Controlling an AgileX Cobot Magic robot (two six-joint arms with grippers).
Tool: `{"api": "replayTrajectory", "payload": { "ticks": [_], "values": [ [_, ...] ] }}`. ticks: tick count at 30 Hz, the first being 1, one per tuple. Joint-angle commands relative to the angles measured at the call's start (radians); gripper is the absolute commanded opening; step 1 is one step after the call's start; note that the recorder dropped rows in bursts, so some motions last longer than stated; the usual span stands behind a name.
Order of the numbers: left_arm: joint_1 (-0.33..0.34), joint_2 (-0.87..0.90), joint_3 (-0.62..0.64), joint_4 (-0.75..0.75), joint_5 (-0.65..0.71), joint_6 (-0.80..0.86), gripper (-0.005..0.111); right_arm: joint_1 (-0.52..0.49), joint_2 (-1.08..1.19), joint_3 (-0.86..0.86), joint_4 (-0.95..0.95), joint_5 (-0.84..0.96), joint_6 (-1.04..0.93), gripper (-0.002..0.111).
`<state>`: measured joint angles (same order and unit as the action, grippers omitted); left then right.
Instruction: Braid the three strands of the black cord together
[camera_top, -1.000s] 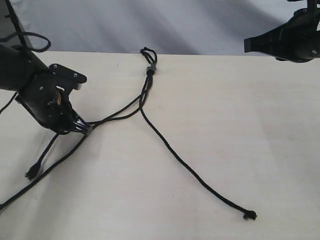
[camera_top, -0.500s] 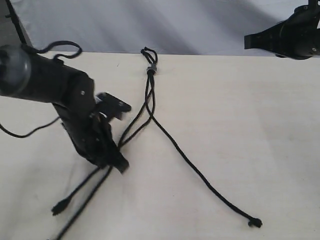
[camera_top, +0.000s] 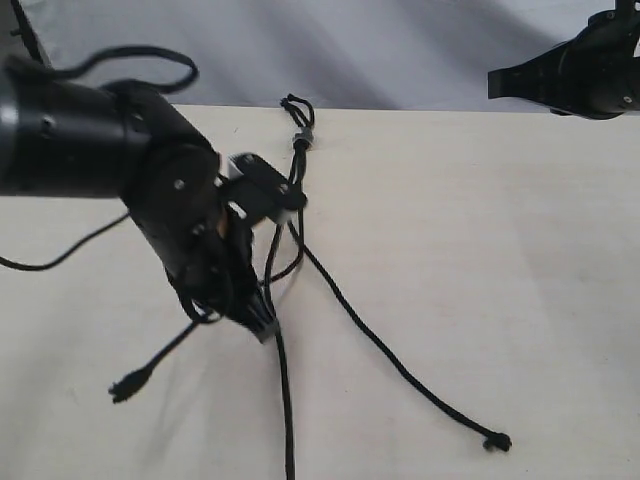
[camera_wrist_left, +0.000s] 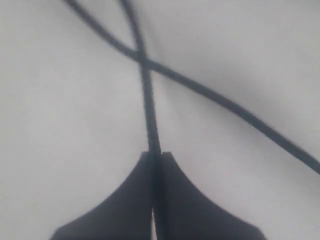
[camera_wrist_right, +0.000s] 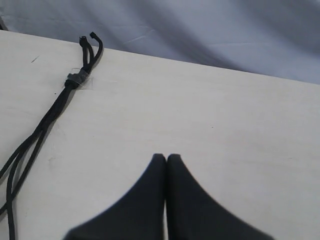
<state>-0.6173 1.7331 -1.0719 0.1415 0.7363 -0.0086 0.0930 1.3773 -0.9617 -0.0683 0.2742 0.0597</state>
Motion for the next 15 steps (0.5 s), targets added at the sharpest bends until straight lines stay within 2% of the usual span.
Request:
{"api": "replayTrajectory", "payload": {
  "ticks": [1,5,9,15],
  "values": [
    [0.112,-0.067,0.007,0.09,-0.003,-0.133,0.0,-0.007,-0.001,0.003,-0.002,-0.007,0.004,0.0],
    [0.213,-0.076,0.009,0.09,-0.005,-0.166,0.0,-0.007,-0.001,0.003,-0.002,-0.007,0.004,0.0],
    [0.29,-0.076,0.059,0.09,-0.068,-0.183,0.0,-0.007,-0.001,0.003,-0.002,-0.007,0.004,0.0],
    [0.316,-0.068,0.139,0.09,-0.138,-0.183,0.0,-0.007,-0.001,0.003,-0.002,-0.007,0.004,0.0]
  ]
}}
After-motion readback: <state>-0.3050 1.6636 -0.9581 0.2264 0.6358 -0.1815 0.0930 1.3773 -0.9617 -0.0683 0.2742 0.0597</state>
